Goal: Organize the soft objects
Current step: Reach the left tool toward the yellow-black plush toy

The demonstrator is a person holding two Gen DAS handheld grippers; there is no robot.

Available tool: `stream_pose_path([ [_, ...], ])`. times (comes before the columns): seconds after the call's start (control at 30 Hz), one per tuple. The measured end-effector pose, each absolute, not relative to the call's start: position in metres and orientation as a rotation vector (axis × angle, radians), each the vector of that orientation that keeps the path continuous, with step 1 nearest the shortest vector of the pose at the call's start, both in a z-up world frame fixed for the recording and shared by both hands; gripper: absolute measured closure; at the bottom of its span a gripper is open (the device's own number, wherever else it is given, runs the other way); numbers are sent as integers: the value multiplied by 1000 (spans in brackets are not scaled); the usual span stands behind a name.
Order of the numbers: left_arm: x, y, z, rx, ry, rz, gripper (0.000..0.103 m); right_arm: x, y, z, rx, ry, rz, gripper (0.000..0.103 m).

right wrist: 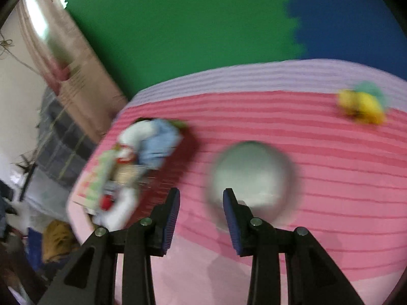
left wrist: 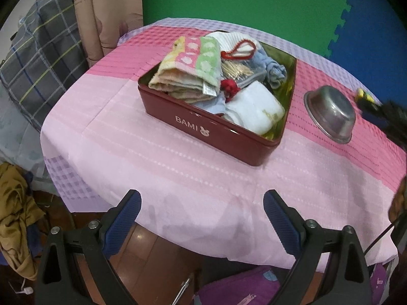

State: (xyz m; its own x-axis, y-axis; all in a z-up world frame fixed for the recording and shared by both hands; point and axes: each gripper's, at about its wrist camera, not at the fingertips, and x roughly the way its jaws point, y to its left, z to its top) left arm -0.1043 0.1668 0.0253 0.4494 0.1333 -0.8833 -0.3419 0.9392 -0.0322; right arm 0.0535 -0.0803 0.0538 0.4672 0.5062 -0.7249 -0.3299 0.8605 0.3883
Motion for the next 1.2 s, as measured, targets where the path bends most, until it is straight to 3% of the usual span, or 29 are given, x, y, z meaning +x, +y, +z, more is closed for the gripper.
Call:
stream_pose_path([
  [0.2,-102,156,18,-168,1100,287,8,51,-192,40,26,880,264,58],
  [0.27,-102,152,15,-152,1115,278,8,54,-222,35,-5,872,187,44],
  [0.53,-97,138,3,-107,1153,242,8,76,-334,-1,48,977,-80,43],
  [0.7,-96,126,-2,-69,1159,194,8,77,-363,-1,17,949,-139,24],
  [1.2,-73,28,29,-105,1183,-193,8,78,-365,-5,35,935,-166,22],
])
